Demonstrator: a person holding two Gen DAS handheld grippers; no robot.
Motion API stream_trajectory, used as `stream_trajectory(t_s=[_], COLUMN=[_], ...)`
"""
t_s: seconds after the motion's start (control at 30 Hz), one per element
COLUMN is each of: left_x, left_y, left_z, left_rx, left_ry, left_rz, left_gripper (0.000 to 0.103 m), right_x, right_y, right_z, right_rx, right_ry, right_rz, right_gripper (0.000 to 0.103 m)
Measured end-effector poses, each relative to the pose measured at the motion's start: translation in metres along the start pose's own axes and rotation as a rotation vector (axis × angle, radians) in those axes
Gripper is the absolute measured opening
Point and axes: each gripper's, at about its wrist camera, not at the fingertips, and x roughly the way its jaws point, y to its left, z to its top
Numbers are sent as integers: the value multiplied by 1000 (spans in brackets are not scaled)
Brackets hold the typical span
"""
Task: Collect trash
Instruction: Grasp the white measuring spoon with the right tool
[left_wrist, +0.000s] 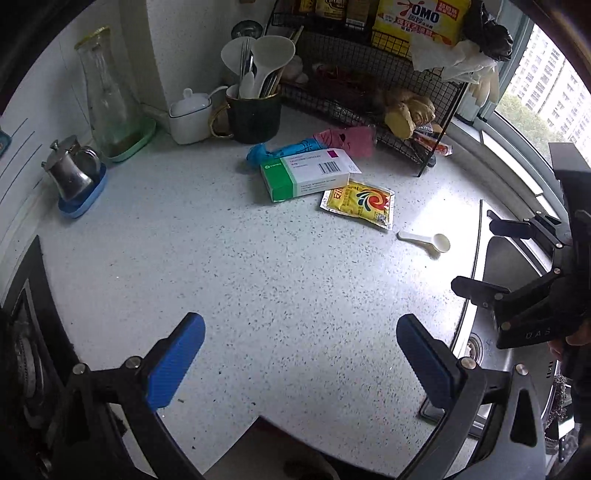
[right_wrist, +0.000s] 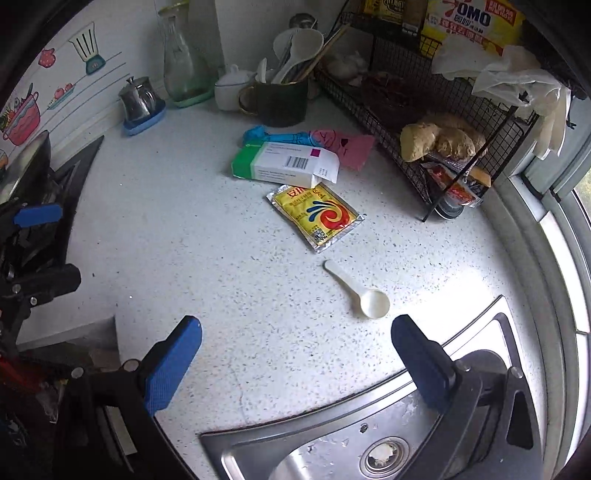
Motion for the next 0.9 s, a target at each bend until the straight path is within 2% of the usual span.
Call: stream_trajectory(t_s=[0.27, 0.37, 0.53, 0.6, 0.77, 0.9], left_x=[58, 72, 85, 87, 86, 87], left_y=[-22, -29, -36, -37, -31, -30], left_z=[34, 38, 38, 38, 40, 42], left_rx=[40, 52, 82, 89, 73, 69], left_ry=[81, 108, 140, 149, 152, 155], left_rz=[-44, -58, -58, -48, -35, -25], left_gripper=[103, 103, 103, 103, 103, 103], right_x=[49, 63, 71, 73, 75, 73], right_y=[-45, -56, -59, -59, -62, -58], right_z=[17, 21, 24, 23, 20, 11], right_rx=[-13, -26, -88, -111, -124, -120], right_ry=[91, 123, 145, 158, 188, 198], right_rz=[33, 51, 69, 60, 68, 85], right_gripper=[102, 87, 79, 68, 54, 38])
